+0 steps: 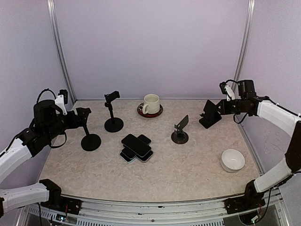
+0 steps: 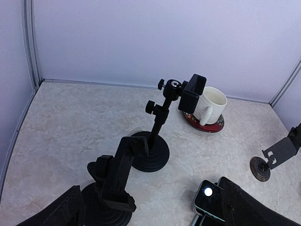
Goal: Place the phone on the phone stand
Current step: Pick up the phone stand at the center of the board, then place the phone stand at the corner of the board.
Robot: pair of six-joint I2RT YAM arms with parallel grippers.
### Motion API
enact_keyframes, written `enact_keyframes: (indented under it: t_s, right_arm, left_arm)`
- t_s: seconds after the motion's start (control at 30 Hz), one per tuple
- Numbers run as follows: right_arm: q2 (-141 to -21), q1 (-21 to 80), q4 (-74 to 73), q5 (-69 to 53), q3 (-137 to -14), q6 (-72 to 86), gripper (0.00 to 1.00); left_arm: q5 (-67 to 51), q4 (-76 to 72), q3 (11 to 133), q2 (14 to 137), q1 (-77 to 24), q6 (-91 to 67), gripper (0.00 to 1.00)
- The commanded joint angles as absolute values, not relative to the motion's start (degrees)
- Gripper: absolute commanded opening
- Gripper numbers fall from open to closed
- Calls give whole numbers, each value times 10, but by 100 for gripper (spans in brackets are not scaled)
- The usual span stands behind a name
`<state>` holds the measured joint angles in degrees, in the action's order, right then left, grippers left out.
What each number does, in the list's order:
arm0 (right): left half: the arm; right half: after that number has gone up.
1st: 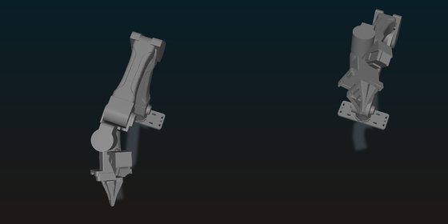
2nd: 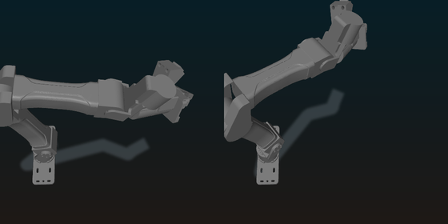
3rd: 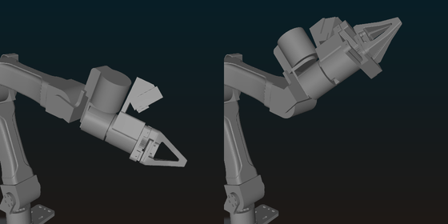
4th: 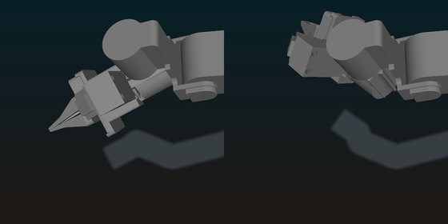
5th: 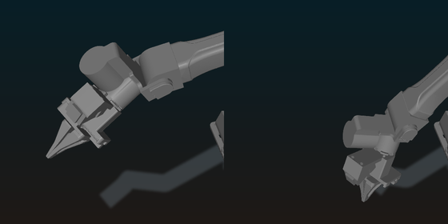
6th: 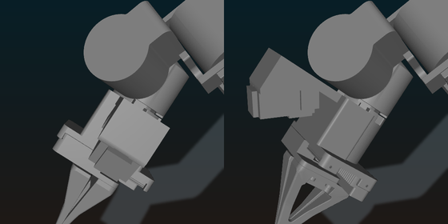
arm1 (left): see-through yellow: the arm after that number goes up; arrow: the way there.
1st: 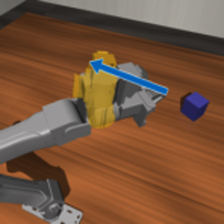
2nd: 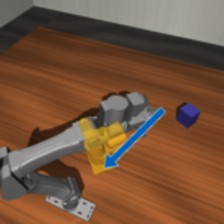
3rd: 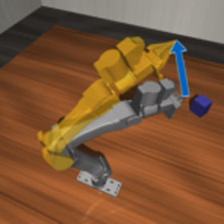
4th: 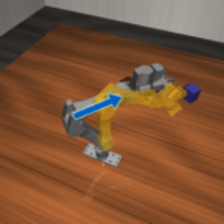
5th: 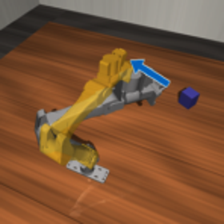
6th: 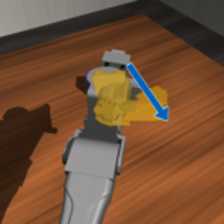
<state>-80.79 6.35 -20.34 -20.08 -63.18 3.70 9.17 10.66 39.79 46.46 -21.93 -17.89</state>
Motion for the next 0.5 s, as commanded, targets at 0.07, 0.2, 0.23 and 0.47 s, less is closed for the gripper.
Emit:
enact_keyframes:
  t_s: [0.07,0.2,0.23,0.47]
  right_arm:
    - [-820,21,-103,-199,-659,-19,0]
    - [-851,-1,-90,-212,-690,-36,0]
    - [-862,-7,-90,-228,-699,-43,0]
    - [-931,-50,-64,-302,-745,-57,0]
  left_arm:
    - [82,89,394,459,-216,-182,99]
    - [82,89,394,460,-216,-182,99]
    - [82,89,394,460,-215,-183,99]
    - [82,88,394,464,-213,-182,99]
